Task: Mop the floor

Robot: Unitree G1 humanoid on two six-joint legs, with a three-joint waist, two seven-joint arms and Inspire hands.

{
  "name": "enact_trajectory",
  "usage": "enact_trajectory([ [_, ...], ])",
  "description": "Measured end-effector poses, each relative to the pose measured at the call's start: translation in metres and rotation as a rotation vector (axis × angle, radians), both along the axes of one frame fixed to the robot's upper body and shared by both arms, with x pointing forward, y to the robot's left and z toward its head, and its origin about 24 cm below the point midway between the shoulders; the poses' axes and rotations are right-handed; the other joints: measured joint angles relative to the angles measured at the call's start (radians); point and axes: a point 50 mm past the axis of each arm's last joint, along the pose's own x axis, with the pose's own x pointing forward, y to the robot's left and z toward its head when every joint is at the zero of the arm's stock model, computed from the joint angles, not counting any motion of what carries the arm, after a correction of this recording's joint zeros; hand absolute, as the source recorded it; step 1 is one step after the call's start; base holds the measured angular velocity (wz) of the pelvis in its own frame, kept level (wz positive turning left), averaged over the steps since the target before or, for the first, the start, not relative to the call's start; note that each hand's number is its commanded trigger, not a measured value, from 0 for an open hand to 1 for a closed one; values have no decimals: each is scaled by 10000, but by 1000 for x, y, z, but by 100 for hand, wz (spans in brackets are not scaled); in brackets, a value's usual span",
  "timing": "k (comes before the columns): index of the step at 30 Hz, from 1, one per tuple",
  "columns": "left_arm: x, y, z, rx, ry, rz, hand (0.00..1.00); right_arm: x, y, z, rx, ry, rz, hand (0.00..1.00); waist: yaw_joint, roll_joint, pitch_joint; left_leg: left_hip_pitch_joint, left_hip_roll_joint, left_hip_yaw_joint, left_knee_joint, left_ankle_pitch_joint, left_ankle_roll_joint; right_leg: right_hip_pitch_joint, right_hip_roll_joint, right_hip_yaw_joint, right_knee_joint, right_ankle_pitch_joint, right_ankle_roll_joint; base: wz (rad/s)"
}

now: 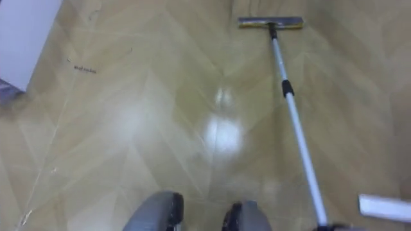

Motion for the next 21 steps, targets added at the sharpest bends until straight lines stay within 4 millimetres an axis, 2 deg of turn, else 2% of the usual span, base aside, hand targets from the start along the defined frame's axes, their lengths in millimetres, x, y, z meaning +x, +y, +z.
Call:
enact_trajectory([
  [1, -1, -1, 0, -91, 44, -50, 0, 5, 3, 2, 185, -297, -97, 100, 126, -18, 3, -23, 3, -21, -1466, -456, 14, 416, -12, -9, -122, -239, 159, 27],
  [2, -2, -2, -1, -148, 67, -71, 0, 5, 4, 1, 289, -326, -176, 100, 134, 19, -9, 75, -4, -20, -2484, -599, -5, 643, -20, -32, -227, -344, 227, 56],
  [3, -2, -2, -1, -267, 65, -130, 0, -3, 4, -4, 491, -222, -430, 100, 118, 118, -5, 344, -42, 33, -4114, -951, 183, 1099, -66, -80, -503, -558, 428, 83],
  [4, 0, -3, -1, -367, 45, -240, 0, -18, 1, -10, 528, 119, -655, 100, -36, 239, -97, 590, -118, 246, -4821, -1260, 651, 1454, -173, -132, -766, -750, 672, 99],
  [5, 2, -3, -1, -384, 19, -324, 0, -29, -1, -15, 509, 365, -778, 100, -158, 292, -113, 690, -228, 366, -4905, -1378, 920, 1603, -250, -50, -816, -848, 800, 112],
  [6, 3, -4, -1, -315, 67, -562, 0, -56, -8, -23, 413, 1054, -1144, 100, -248, 341, -117, 997, -462, 663, -5021, -1573, 1263, 1711, -502, 149, -554, -843, 892, 95],
  [7, 3, -7, -1, -267, 141, -798, 0, -90, -16, -30, 187, 2001, -1468, 100, -300, 382, -144, 1470, -721, 995, -5162, -1803, 1526, 1771, -744, 447, 19, -590, 1157, 72],
  [8, 2, -8, -2, -262, 188, -860, 0, -106, -21, -32, 16, 2436, -1549, 100, -328, 460, -183, 1674, -815, 1092, -5211, -1912, 1616, 1752, -798, 615, 319, -340, 1220, 36],
  [9, 0, -11, -3, -262, 269, -937, 0, -137, -26, -36, -258, 3163, -1685, 100, -378, 670, -332, 1967, -996, 1083, -5320, -2098, 1713, 1591, -813, 867, 897, 360, 1258, 6],
  [10, 1, -11, -2, -205, 229, -923, 0, -163, -27, -39, -339, 3714, -1836, 100, -461, 826, -438, 2244, -1104, 1019, -5528, -2278, 1745, 1301, -709, 1146, 1421, 1129, 1314, -4],
  [11, 2, -10, -2, -142, 168, -909, 0, -173, -26, -41, -308, 3936, -1882, 100, -544, 893, -442, 2380, -1110, 1002, -5599, -2339, 1755, 1152, -627, 1234, 1618, 1371, 1308, -13],
  [13, 7, -8, 0, 23, -84, -895, 0, -198, -12, -48, 20, 4542, -1968, 100, -1023, 1120, -447, 2750, -1191, 751, -5837, -2468, 1719, 338, -388, 1286, 1931, 1398, 1313, -2],
  [14, 9, -8, 0, 29, -152, -917, 0, -204, -7, -50, 141, 4659, -1962, 100, -1161, 1126, -449, 2857, -1223, 730, -5956, -2482, 1704, 101, -331, 1331, 1778, 1370, 1338, 6],
  [15, 10, -9, 0, -9, -197, -945, 0, -212, 3, -54, 335, 4854, -1964, 100, -1389, 1141, -446, 3112, -1247, 714, -6177, -2502, 1667, -164, -305, 1309, 1151, 1345, 1288, -4],
  [17, 9, -11, 0, -76, -160, -974, 0, -222, 17, -59, 744, 5155, -2159, 100, -1540, 1050, -403, 3486, -1249, 736, -6373, -2588, 1539, -271, -356, 1295, -434, 1387, 1242, -7],
  [18, 8, -11, 0, -87, -149, -930, 0, -226, 25, -62, 978, 5280, -2270, 100, -1559, 994, -385, 3668, -1238, 704, -6402, -2712, 1453, -265, -350, 1215, -1475, 1527, 1105, -5],
  [19, 5, -11, 0, -82, -79, -865, 0, -225, 30, -63, 1131, 5360, -2311, 100, -1551, 931, -369, 3817, -1222, 660, -6367, -2865, 1307, -253, -315, 1035, -2219, 1814, 1052, 0],
  [21, -5, -11, -3, -149, 260, -666, 0, -224, 32, -63, 1242, 5520, -2418, 100, -1523, 906, -378, 4142, -1109, 550, -6344, -3041, 1077, 25, -232, 809, -2251, 1902, 948, -3],
])
